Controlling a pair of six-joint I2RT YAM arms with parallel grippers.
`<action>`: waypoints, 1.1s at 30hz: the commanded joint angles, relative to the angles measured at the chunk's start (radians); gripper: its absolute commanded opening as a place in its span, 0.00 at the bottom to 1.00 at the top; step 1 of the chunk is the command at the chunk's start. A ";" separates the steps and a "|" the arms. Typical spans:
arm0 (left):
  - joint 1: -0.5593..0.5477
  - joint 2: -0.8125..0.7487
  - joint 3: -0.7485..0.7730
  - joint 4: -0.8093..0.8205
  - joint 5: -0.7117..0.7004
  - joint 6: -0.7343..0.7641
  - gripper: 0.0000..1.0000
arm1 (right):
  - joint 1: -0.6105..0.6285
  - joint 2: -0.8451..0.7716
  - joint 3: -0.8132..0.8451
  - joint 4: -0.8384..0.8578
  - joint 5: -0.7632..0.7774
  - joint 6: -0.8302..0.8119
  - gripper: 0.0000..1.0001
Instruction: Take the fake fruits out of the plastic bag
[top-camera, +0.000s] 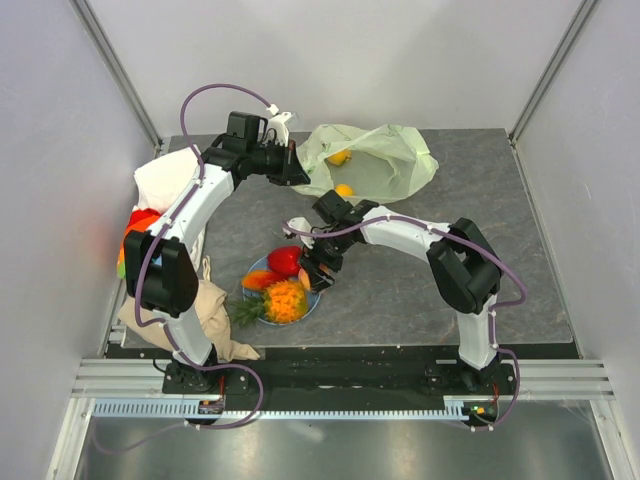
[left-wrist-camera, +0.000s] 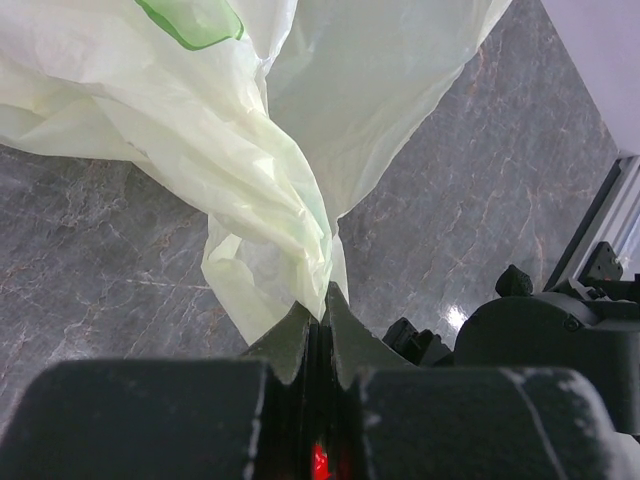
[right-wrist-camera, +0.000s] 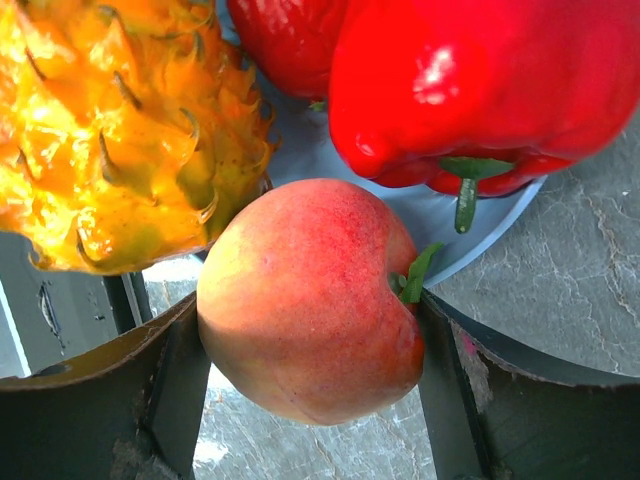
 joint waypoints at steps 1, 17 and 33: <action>0.004 -0.039 0.007 0.020 -0.004 0.046 0.01 | 0.009 0.038 0.034 0.000 0.030 0.017 0.63; 0.004 -0.032 0.007 0.019 0.001 0.046 0.01 | 0.009 0.026 0.014 0.018 0.051 0.017 0.98; 0.004 -0.007 0.046 0.020 0.022 0.040 0.02 | -0.027 -0.135 0.014 -0.196 -0.013 -0.246 0.98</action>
